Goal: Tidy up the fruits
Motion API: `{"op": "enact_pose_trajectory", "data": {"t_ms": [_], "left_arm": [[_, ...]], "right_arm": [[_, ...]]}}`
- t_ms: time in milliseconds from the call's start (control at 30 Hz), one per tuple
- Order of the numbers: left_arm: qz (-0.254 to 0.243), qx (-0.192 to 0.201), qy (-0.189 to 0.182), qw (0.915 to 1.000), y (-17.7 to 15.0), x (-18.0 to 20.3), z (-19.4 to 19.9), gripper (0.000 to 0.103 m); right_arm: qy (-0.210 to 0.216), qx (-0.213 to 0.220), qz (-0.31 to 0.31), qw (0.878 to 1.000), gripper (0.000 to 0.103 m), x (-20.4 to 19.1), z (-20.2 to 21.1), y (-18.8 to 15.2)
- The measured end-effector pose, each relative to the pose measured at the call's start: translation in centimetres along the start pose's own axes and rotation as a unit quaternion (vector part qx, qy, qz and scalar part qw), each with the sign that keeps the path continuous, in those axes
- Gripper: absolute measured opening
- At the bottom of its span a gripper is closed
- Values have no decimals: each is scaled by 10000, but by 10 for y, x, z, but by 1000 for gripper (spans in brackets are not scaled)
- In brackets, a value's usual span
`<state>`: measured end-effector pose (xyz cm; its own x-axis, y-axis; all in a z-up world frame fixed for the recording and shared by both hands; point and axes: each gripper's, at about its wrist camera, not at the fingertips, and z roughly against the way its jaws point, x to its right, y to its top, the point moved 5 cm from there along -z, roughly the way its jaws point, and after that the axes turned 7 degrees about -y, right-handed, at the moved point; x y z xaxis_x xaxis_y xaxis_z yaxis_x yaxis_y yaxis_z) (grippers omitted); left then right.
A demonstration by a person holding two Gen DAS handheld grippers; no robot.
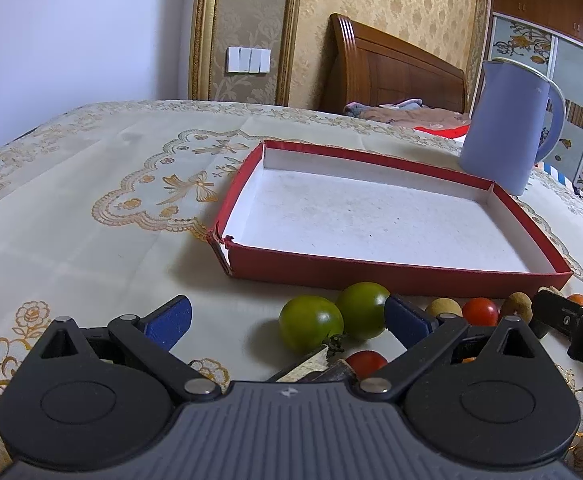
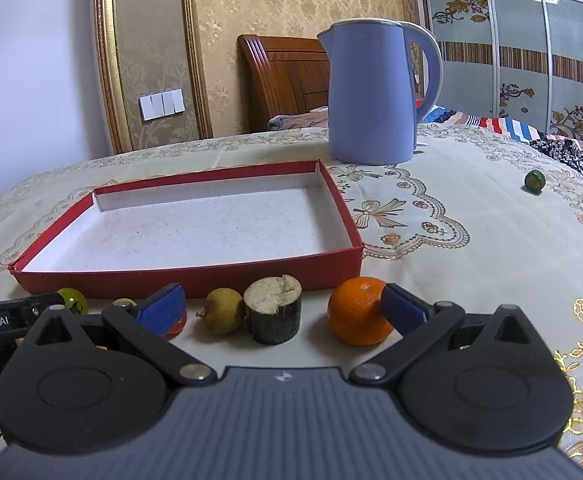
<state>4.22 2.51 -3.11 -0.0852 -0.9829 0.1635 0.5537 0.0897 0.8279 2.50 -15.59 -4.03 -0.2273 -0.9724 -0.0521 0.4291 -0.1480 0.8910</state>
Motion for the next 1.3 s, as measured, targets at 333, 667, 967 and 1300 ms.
{"op": "enact_pose_trajectory", "data": {"t_ms": [333, 667, 967, 1300], "left_arm": [[-13, -7, -10, 10000, -1, 0, 0, 103], [-41, -11, -5, 10000, 0, 1, 0, 103], [-51, -55, -55, 10000, 0, 2, -1, 103], [-36, -62, -68, 10000, 0, 2, -2, 103]], "right_arm": [[171, -1, -227, 9996, 103, 7, 1, -1], [276, -213, -18, 9994, 103, 32, 14, -14], [-124, -88, 114, 9998, 103, 48, 15, -12], [-54, -390, 60, 9992, 103, 51, 4, -13]]}}
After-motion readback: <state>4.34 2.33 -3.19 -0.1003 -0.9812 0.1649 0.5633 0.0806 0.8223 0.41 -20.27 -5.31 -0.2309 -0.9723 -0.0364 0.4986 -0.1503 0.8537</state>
